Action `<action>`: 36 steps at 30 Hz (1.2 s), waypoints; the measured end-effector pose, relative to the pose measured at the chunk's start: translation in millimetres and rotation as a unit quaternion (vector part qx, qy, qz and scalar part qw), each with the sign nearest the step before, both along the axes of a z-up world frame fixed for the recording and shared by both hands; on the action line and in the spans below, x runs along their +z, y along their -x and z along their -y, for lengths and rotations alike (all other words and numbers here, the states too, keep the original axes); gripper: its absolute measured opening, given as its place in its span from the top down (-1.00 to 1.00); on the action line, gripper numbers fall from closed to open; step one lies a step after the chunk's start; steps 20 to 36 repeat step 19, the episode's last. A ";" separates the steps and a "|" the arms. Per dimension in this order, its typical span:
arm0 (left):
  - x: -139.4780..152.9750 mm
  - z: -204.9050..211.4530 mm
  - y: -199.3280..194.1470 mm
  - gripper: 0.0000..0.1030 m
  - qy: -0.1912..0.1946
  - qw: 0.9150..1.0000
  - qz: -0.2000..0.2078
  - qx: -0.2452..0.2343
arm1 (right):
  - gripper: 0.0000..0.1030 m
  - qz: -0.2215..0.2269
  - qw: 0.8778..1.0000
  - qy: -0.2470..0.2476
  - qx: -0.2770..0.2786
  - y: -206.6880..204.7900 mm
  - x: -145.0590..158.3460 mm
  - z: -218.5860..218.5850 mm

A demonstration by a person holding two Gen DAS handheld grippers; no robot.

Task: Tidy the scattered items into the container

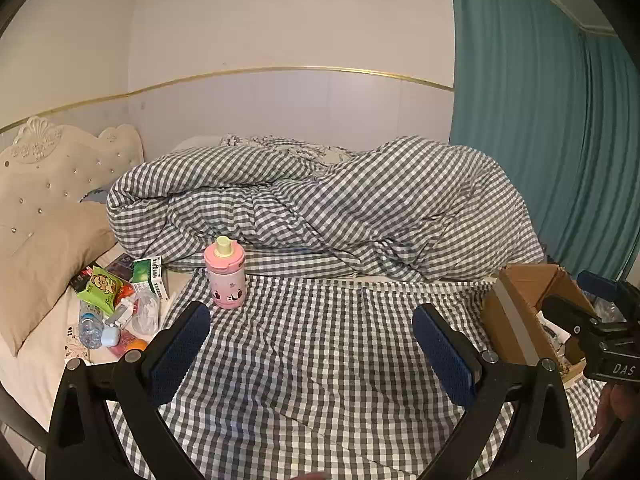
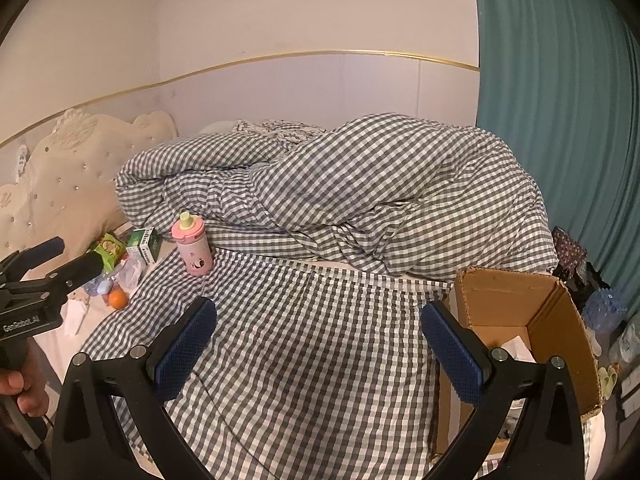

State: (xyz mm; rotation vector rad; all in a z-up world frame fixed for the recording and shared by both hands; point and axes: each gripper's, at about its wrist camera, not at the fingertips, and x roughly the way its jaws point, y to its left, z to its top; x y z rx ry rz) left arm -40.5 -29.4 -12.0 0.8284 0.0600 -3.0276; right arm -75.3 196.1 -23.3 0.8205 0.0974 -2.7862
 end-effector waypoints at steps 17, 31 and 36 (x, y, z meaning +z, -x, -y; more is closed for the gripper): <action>5.4 -9.2 -6.3 -1.00 -0.002 1.000 -0.007 -0.009 | -0.99 -0.005 1.000 0.004 0.002 -9.3 6.7 -1.9; 6.3 -9.1 -6.4 -1.00 -0.002 1.000 -0.007 -0.008 | -0.99 -0.005 1.000 0.004 0.002 -9.7 6.5 -2.0; 6.3 -9.1 -6.4 -1.00 -0.002 1.000 -0.007 -0.008 | -0.99 -0.005 1.000 0.004 0.002 -9.7 6.5 -2.0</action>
